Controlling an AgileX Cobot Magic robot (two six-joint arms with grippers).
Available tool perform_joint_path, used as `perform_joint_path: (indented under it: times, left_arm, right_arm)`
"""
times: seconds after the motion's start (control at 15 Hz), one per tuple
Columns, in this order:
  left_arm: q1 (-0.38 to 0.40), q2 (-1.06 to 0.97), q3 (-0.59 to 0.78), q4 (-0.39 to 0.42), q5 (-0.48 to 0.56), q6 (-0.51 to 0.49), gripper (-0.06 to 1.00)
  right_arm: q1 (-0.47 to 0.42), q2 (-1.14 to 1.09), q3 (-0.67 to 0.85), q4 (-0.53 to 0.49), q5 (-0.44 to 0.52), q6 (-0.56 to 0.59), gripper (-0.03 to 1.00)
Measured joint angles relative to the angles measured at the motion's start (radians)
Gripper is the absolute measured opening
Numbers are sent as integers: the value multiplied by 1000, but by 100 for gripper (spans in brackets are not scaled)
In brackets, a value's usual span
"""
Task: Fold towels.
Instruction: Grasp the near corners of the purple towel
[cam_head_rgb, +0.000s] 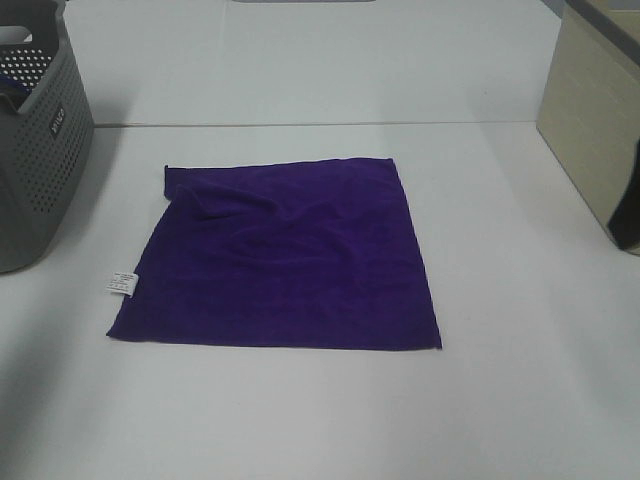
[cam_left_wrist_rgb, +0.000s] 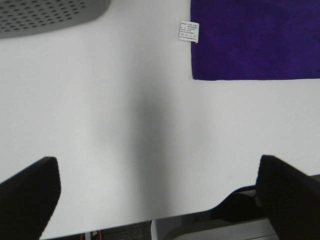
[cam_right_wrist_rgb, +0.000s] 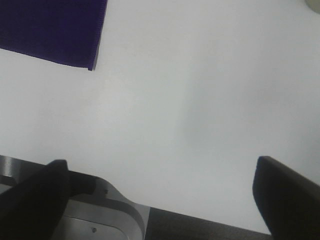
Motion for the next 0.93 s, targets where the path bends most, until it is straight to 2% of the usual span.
perform_joint_path:
  times: [0.13,0.2,0.4,0.53,0.67,0.8,0.93]
  left_arm:
    - [0,146,5,-75,-96,88,99]
    - [-24,308,5,-152,-190,165,99]
    - [-75,490,5,-210,-298,229,99]
    - [-81,602,5,-221,-374,241,99]
    - [-81,661,5,-230,-408,242,99]
    - [-81,685,5,-303,-411,255,99]
    - [-81,731,-14,-378,-413,331,99]
  right_arm:
    - [0,150,0,132,-67,-80,96]
    - [0,289,0,319,-120,-204,96]
    - [0,454,0,504,-192,-317,96]
    - [0,539,0,563,-242,-340,96]
    - [0,576,0,569,-251,-340,96]
    - [0,580,0,574,-251,-340,96]
    - [0,580,0,578,-254,-325,96]
